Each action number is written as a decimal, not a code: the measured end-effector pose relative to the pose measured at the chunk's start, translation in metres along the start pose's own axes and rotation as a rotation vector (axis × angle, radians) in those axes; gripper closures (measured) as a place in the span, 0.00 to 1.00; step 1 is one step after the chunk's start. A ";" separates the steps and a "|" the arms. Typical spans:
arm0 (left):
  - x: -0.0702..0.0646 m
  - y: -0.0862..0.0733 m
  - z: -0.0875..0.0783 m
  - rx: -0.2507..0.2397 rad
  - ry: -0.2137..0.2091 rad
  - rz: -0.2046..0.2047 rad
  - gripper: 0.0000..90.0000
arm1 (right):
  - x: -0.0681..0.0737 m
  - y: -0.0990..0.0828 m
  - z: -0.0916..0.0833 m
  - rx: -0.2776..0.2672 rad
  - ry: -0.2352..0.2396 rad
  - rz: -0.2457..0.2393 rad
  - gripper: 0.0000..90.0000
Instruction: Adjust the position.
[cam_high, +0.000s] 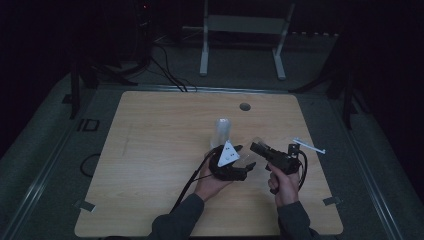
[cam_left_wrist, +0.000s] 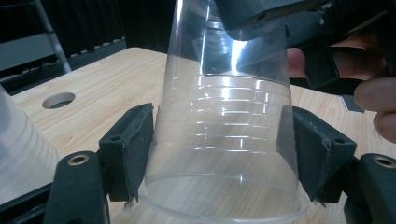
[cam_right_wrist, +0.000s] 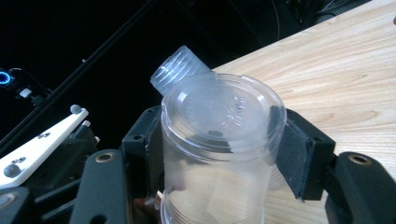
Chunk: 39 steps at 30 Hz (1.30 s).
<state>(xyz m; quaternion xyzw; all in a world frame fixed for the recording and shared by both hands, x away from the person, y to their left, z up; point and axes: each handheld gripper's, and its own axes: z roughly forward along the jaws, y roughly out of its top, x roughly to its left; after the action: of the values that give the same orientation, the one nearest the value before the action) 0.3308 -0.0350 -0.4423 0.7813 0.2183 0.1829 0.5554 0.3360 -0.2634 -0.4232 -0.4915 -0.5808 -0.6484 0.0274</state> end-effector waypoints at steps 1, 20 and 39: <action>0.000 0.000 0.000 0.001 -0.002 0.001 0.32 | 0.000 0.000 0.000 0.002 -0.002 0.001 0.41; 0.005 0.000 -0.003 0.008 0.013 -0.001 0.33 | 0.004 -0.002 -0.001 0.057 -0.026 -0.071 0.34; 0.011 -0.002 -0.009 0.011 0.030 -0.004 0.33 | 0.000 -0.006 -0.014 0.088 -0.046 -0.116 0.36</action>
<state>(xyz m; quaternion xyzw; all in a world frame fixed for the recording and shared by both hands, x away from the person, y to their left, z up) 0.3349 -0.0220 -0.4408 0.7810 0.2291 0.1925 0.5482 0.3241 -0.2722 -0.4256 -0.4701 -0.6368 -0.6111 -0.0017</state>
